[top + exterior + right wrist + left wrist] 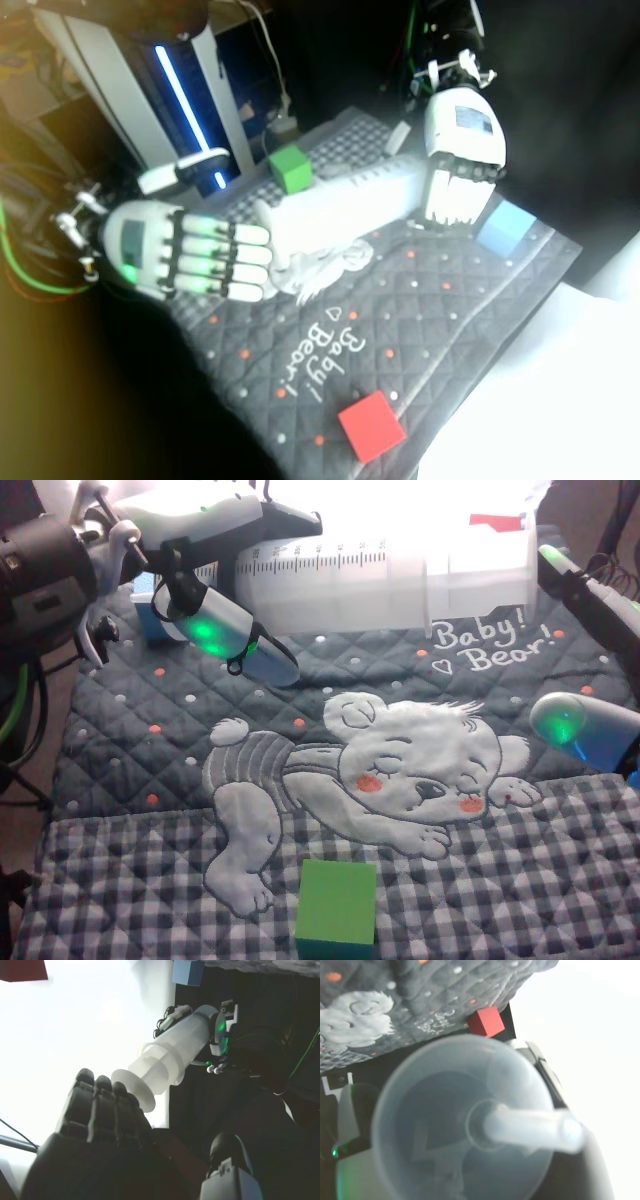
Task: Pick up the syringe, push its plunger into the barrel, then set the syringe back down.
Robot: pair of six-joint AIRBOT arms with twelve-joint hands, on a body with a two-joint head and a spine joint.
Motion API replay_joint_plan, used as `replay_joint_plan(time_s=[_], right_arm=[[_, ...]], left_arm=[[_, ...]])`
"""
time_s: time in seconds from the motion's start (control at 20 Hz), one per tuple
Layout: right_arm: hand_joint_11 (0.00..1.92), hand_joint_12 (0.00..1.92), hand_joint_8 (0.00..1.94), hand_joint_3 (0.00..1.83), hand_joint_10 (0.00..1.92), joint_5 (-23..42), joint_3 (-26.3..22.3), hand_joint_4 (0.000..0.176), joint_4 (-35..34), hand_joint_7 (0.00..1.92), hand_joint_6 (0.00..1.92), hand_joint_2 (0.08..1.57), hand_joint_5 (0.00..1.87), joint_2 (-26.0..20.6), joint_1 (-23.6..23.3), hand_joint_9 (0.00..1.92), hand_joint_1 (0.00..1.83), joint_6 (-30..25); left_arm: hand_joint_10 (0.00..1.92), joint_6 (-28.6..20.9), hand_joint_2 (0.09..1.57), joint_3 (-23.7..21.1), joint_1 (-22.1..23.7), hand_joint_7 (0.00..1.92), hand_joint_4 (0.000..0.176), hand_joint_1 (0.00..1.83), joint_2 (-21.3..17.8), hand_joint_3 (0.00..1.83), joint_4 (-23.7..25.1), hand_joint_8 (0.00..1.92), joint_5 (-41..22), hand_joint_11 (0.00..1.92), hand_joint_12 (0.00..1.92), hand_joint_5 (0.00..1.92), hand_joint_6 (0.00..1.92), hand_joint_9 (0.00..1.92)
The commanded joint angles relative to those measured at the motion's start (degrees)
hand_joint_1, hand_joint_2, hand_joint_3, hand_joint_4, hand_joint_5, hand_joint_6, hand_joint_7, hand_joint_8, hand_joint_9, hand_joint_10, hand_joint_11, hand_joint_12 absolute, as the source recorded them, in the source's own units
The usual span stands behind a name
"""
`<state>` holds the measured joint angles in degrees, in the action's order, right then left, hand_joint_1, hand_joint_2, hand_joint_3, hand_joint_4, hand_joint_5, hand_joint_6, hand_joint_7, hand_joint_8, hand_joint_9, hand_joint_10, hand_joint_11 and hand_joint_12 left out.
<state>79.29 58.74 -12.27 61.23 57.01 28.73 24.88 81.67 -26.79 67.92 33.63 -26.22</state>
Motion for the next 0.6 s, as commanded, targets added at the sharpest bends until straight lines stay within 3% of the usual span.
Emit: replay_joint_plan(time_s=[0.0, 0.55], right_arm=[[0.0, 0.0, 0.0, 0.0, 0.0, 5.5, 0.0, 0.0, 6.0, 0.0, 0.0, 0.99, 0.0, 0.7, -1.2, 0.0, 0.0, -0.3], [0.0, 0.0, 0.0, 0.0, 0.0, 4.8, 0.4, 0.0, 6.6, 0.0, 0.0, 1.01, 0.0, 1.6, -2.1, 0.0, 0.0, -0.6]], left_arm=[[1.92, -0.4, 1.13, -0.4, 1.4, 1.51, 0.0, 1.6, 1.3, 0.0, -0.7, 1.92, -8.2, 1.65, 1.92, 1.25, 1.92, 1.62], [1.92, -0.4, 1.13, 0.8, 2.8, 1.54, 0.0, 1.62, 3.2, 0.0, 1.8, 1.92, -6.7, 1.66, 1.92, 1.31, 1.92, 1.63]])
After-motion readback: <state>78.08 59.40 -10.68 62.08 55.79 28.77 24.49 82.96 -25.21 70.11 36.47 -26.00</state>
